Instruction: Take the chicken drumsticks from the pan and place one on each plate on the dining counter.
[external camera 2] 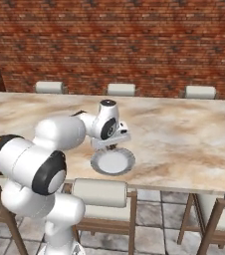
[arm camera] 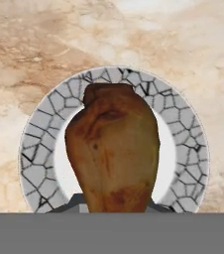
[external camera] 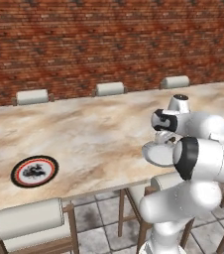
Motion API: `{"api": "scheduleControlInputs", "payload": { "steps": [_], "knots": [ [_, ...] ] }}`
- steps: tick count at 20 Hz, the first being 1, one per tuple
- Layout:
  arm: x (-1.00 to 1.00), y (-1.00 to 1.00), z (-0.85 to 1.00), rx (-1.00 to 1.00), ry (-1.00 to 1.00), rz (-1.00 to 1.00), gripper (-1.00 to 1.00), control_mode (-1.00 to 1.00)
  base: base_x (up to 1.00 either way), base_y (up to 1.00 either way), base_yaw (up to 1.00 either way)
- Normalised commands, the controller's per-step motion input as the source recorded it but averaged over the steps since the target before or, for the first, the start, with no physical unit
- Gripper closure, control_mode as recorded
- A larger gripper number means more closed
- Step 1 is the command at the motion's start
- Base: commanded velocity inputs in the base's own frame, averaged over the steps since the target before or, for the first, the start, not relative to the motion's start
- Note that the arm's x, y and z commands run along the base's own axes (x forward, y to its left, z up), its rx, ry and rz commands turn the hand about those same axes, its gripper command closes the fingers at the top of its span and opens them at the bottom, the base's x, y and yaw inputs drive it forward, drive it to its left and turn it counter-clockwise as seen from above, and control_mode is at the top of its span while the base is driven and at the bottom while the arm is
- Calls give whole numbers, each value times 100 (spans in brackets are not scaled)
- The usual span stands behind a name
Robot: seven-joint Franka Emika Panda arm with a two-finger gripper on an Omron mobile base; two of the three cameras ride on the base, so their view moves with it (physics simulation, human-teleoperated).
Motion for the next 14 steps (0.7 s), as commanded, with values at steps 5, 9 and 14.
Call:
{"api": "scheduleControlInputs", "payload": {
  "steps": [5,9,14],
  "knots": [
    [47,-11,-72,3,6,16,100,-100,0,0,0],
    [8,5,-56,0,13,10,100,-100,0,0,0],
    [37,11,-37,0,11,4,100,-100,0,0,0]
  ]
}}
